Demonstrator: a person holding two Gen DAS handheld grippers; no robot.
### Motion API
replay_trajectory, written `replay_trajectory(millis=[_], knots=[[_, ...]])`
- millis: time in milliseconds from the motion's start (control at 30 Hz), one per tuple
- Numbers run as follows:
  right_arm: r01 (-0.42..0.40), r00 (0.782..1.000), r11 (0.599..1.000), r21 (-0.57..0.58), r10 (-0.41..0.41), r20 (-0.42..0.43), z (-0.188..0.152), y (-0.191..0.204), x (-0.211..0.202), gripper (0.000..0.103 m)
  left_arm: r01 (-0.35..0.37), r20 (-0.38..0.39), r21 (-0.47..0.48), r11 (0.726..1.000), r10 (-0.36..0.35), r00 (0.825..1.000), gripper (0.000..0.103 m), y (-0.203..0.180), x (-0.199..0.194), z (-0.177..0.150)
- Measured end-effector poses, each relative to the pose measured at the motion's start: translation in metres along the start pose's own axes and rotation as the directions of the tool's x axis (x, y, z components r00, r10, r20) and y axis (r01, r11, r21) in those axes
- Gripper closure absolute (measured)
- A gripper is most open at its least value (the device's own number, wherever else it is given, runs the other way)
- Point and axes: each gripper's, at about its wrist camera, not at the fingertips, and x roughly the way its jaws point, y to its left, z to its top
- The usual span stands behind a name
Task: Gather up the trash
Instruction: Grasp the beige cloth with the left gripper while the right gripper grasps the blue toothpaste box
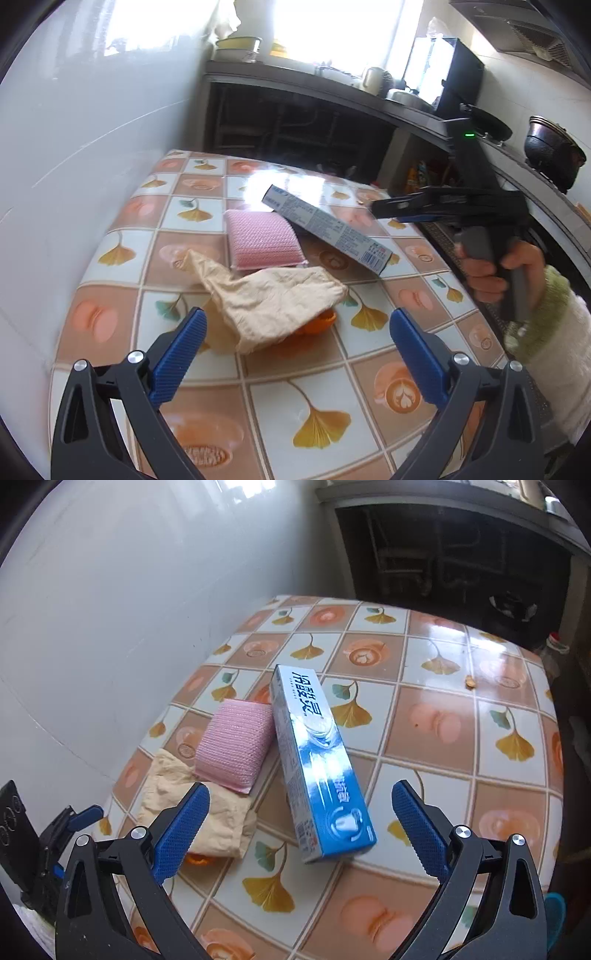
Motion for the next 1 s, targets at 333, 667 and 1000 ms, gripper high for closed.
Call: replay_trajectory(millis=[333, 667, 1000], knots=[[0.066, 0.983, 0.998, 0.02, -0.062, -0.174, 0.013, -0.012, 0.071, 0.041, -0.06, -0.207, 0.029, 0.998, 0.065, 0.976, 0.03, 0.021, 0.084, 0.014], [0.102, 0.982, 0.994, 0.041, -0.094, -0.161, -0.004, -0.018, 0.058, 0.055, -0.048, -0.234, -0.095, 0.994, 0.024, 0.972, 0.072, 0.047, 0.088, 0.002], [0.134, 0.988, 0.985, 0.109, -0.124, -0.095, -0.041, -0.026, 0.01, 0.057, 0.05, -0.11, -0.258, 0.965, -0.081, 0.991, 0.095, 0.064, 0.055, 0.006]])
